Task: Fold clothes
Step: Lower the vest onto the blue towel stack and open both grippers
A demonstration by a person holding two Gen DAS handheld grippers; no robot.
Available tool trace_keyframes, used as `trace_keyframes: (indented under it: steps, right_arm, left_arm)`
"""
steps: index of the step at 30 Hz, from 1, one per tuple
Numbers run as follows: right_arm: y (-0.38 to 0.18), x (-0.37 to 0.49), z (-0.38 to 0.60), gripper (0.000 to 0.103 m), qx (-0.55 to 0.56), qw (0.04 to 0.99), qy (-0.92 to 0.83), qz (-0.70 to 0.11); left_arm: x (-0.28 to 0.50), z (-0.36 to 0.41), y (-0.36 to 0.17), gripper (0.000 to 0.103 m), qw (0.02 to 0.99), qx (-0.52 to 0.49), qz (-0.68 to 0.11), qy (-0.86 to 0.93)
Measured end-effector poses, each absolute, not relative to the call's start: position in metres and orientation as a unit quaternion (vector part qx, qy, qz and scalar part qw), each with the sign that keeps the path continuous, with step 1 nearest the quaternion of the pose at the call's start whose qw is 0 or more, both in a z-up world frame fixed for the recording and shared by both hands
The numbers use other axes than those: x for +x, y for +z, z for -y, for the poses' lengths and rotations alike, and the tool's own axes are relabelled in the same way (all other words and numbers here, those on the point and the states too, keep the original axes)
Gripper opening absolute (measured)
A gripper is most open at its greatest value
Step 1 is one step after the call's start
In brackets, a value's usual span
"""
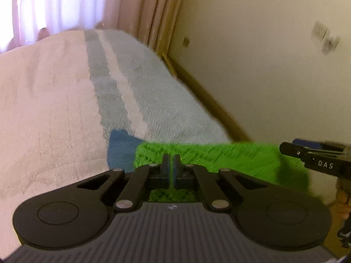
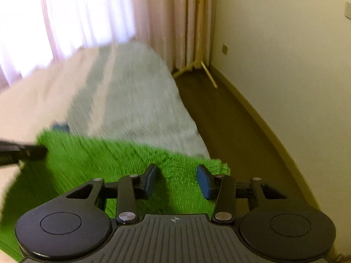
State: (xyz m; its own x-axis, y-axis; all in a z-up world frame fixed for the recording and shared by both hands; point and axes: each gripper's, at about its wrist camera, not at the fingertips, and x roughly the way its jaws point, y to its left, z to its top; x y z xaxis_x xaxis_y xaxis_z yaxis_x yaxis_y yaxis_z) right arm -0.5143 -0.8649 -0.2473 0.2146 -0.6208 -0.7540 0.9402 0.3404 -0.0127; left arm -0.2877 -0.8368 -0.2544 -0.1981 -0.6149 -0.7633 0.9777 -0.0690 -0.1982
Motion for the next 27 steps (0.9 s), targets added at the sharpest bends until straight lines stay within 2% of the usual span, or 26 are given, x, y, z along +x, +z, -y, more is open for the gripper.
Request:
trace_keyframes:
  steps: [2, 6, 10, 16, 20, 23, 27]
  right_arm:
    - [-0.263, -0.508, 0.867, 0.044, 0.225, 0.736, -0.523, -0.366]
    - [-0.246, -0.524, 0.862, 0.044, 0.249, 0.738, -0.523, -0.346]
    - [-0.213, -0.545, 0.824, 0.044, 0.268, 0.75, -0.52, -0.308]
    - [-0.206, -0.55, 0.766, 0.044, 0.291, 0.752, -0.491, -0.33]
    - [-0.231, -0.547, 0.756, 0.044, 0.325, 0.717, -0.493, -0.371]
    - [-0.217, -0.549, 0.744, 0.044, 0.336, 0.721, -0.49, -0.356]
    - [-0.189, -0.549, 0.723, 0.044, 0.342, 0.733, -0.483, -0.337]
  left_arm:
    - [-0.293, 0.84, -0.272, 0.0, 0.582, 0.268, -0.35, -0.683]
    - [-0.296, 0.841, -0.275, 0.0, 0.584, 0.279, -0.344, -0.68]
    - [-0.291, 0.819, -0.25, 0.0, 0.595, 0.265, -0.346, -0.675]
    - [-0.297, 0.746, -0.211, 0.0, 0.591, 0.224, -0.373, -0.679]
    - [-0.312, 0.727, -0.225, 0.0, 0.586, 0.269, -0.394, -0.655]
    - [-0.32, 0.722, -0.234, 0.0, 0.59, 0.302, -0.397, -0.634]
    - [-0.323, 0.71, -0.207, 0.002, 0.601, 0.3, -0.391, -0.629]
